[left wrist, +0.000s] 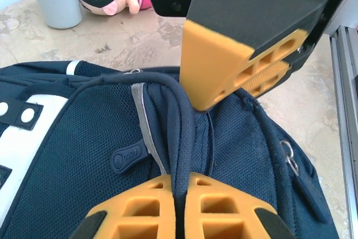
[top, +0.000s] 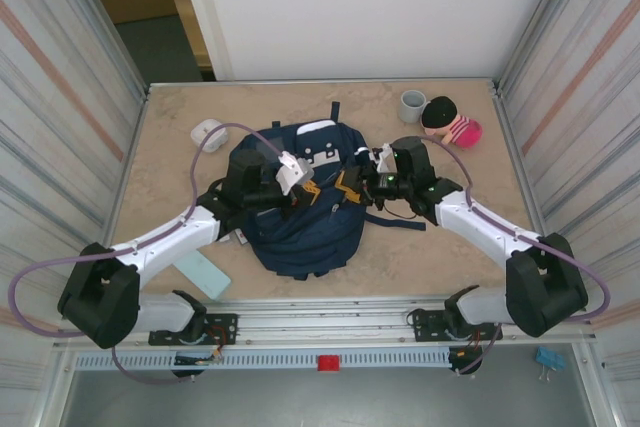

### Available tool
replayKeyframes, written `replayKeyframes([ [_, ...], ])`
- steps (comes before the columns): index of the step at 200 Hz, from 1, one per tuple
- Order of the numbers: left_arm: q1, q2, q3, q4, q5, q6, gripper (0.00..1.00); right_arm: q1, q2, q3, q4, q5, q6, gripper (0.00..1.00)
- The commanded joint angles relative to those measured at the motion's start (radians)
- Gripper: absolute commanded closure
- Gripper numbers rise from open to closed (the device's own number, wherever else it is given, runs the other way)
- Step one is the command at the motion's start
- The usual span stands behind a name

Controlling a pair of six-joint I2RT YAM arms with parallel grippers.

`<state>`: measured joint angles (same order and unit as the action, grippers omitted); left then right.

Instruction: Pack the student bag

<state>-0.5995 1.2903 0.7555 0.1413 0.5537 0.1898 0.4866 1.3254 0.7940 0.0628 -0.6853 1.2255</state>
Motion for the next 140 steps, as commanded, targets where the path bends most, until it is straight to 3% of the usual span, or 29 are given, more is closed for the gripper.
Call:
replayKeyframes([
  [1,-0.007,-0.046,0.073,-0.006,-0.020,-0.029,0.96,0.011,-0.008,-0.029,0.083,0.059,0.067,0.91],
  [22,-0.016,-0.120,0.085,-0.120,-0.145,-0.180,0.87,0.031,-0.046,-0.035,0.058,0.118,0.054,0.95],
  [69,-0.116,-0.322,0.082,-0.327,-0.377,-0.465,0.51,0.084,-0.078,-0.023,0.028,0.215,0.034,0.98],
  [104,-0.259,-0.363,0.091,-0.472,-0.536,-0.684,0.50,0.120,-0.085,-0.015,0.011,0.259,0.025,0.98],
  [140,-0.424,-0.313,0.117,-0.559,-0.630,-0.814,0.51,0.139,-0.101,-0.005,0.015,0.291,0.014,0.98],
])
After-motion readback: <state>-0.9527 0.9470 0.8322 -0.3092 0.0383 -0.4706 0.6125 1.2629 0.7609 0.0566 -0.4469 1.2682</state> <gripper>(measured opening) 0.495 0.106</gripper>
